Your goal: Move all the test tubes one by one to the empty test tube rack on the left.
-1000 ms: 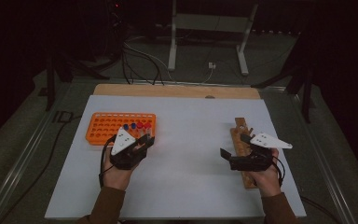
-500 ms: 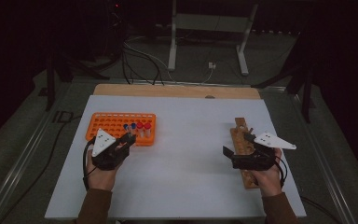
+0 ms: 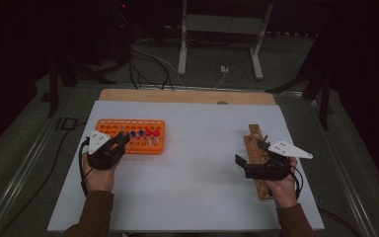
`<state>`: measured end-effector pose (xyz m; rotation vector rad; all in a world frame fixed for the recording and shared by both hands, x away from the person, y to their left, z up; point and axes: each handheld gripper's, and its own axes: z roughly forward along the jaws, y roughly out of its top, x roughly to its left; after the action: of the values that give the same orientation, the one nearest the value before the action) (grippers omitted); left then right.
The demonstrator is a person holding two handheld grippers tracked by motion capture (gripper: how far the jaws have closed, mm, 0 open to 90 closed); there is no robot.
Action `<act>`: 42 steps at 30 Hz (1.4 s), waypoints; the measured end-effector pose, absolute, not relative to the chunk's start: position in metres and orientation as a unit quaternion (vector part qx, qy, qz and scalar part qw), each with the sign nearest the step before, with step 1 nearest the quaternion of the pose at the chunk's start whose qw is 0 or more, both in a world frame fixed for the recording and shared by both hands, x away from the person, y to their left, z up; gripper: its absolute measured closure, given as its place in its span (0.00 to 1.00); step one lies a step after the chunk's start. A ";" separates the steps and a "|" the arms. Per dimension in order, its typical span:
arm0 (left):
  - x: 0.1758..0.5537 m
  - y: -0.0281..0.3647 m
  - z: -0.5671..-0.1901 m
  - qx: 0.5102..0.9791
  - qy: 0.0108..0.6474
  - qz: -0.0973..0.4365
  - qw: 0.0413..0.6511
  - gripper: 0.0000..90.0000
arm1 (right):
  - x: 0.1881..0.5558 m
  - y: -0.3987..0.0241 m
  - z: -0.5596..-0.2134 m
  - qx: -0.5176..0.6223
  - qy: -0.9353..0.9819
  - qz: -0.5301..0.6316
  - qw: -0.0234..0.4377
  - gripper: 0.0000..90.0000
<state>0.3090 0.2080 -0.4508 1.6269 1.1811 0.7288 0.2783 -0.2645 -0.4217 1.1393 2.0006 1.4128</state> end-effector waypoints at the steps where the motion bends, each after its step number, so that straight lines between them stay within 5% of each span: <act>1: 0.311 0.208 -0.452 0.668 0.486 0.301 0.477 0.85 | 0.278 -0.264 -0.422 0.411 0.723 0.510 0.219 0.00; 19: 0.339 0.206 -0.473 0.662 0.520 0.300 0.449 0.85 | 0.279 -0.262 -0.424 0.411 0.726 0.508 0.213 0.00; 42: 0.338 0.197 -0.496 0.715 0.502 0.298 0.386 0.85 | 0.280 -0.262 -0.426 0.407 0.731 0.507 0.207 0.01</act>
<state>0.3381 0.1969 -0.4960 1.8197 1.2782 0.7586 0.2798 -0.2615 -0.4261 1.1344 2.0364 1.4120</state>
